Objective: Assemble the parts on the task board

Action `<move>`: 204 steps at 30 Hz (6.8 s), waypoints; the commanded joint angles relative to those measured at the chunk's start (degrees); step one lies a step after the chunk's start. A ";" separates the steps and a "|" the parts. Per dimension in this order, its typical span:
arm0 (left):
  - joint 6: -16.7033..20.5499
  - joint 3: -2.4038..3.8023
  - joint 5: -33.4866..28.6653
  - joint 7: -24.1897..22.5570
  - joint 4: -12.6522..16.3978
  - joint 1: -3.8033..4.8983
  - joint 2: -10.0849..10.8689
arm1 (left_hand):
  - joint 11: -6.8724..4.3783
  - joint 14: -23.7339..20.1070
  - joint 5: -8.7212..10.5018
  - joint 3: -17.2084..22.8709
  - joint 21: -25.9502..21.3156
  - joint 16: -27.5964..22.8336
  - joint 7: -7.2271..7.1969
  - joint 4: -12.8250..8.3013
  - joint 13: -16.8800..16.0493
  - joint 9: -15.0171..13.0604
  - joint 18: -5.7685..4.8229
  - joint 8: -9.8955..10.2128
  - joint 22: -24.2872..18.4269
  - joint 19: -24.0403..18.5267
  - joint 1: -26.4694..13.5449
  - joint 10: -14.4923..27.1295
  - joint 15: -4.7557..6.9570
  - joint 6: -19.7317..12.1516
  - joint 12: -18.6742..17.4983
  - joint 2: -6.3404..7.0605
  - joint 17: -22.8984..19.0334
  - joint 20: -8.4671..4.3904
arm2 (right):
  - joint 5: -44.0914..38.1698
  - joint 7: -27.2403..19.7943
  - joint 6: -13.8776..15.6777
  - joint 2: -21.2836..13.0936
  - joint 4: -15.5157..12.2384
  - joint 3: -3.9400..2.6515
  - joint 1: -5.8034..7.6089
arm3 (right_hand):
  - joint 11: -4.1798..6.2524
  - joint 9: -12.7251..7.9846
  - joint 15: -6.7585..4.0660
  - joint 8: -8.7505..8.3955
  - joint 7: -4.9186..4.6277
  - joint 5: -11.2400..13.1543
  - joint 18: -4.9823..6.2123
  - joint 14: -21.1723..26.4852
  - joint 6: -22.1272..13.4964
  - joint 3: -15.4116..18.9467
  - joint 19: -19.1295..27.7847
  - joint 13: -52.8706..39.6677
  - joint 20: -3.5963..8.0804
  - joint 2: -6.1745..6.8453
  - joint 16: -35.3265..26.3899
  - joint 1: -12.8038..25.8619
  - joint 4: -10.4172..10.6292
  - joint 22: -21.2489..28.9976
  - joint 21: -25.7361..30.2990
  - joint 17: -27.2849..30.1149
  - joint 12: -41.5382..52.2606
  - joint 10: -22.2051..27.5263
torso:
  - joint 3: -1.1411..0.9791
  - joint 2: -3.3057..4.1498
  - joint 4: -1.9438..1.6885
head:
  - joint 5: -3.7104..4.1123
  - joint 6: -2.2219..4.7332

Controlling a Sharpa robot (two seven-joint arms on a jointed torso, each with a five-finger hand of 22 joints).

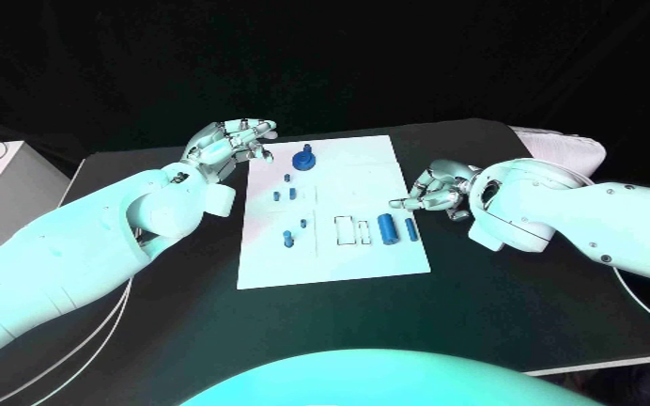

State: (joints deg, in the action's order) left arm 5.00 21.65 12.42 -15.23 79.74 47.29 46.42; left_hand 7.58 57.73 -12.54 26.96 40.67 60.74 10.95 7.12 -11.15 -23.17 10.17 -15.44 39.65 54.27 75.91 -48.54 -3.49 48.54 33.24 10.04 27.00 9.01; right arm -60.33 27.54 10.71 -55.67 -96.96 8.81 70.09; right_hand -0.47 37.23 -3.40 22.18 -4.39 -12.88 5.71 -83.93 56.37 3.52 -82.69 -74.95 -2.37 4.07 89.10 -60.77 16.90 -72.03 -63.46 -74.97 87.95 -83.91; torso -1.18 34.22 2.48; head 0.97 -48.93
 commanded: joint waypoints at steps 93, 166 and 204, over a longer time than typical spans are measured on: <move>-1.42 0.00 0.91 0.87 1.18 -0.04 1.12 | 0.02 -0.22 -0.14 -0.02 -0.68 0.08 0.01 0.90 0.14 -0.06 0.31 -0.21 -0.29 0.56 0.29 0.55 -0.15 -0.56 0.32 -0.68 0.09 0.11 | -4.09 11.46 1.10 13.20 1.94 0.17 -2.00 | 1.10 4.98 -0.78 -0.73 0.79 -14.23 -1.06 -5.90 0.60 -3.38 -0.50 -12.77 0.38 -1.12 0.59 -7.54 -0.08 -2.85 -1.30 -14.28 -0.68 -4.47 | -0.07 0.49 0.03 | -0.39 -1.07; -1.67 0.02 1.10 1.42 1.51 -0.02 1.28 | 0.06 -0.27 -0.09 -0.13 -0.92 0.11 0.06 1.26 0.20 -0.02 0.31 -0.17 -0.47 0.71 0.41 0.76 -0.18 -0.89 0.39 -0.75 0.10 0.12 | -4.61 8.96 1.02 18.19 7.15 0.34 -3.52 | 1.07 9.15 -0.71 0.20 0.86 4.46 -0.79 -5.74 0.79 0.77 -0.31 -11.64 0.24 0.27 0.24 3.03 -0.08 -3.29 1.27 -13.57 -2.66 -3.53 | -0.15 0.53 0.03 | -1.60 -1.07; -2.10 -0.01 1.20 1.61 1.33 -0.04 1.42 | 0.09 -0.31 -0.09 -0.18 -1.05 0.12 0.07 1.41 0.23 -0.04 0.30 -0.26 -0.56 0.78 0.54 0.91 -0.20 -0.88 0.41 -0.81 0.10 0.13 | -5.40 4.17 2.73 9.30 -0.32 0.20 -4.56 | 1.97 10.42 -1.45 1.85 1.88 2.57 -1.35 -6.06 2.09 1.99 -1.40 -12.60 0.89 -3.05 0.88 -6.62 -0.32 -5.58 -1.76 -14.99 -1.42 -4.34 | -0.16 0.58 0.10 | -2.00 -1.07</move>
State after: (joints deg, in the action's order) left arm 3.85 21.62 13.47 -13.37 80.96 47.24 47.91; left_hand 7.58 57.73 -12.54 26.80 39.98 60.74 10.94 8.23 -11.01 -23.16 10.18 -15.44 39.16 54.68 76.38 -48.13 -3.49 48.12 33.45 9.57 27.03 9.01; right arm -64.74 32.38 13.94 -46.53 -97.41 9.02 65.68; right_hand 1.17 47.60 -4.43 23.72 -2.66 -9.99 4.82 -84.13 58.14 5.20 -83.71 -74.91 -1.76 1.05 89.76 -67.04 16.53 -74.93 -64.98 -74.94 86.18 -83.91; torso -1.36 34.77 2.59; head -0.99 -50.01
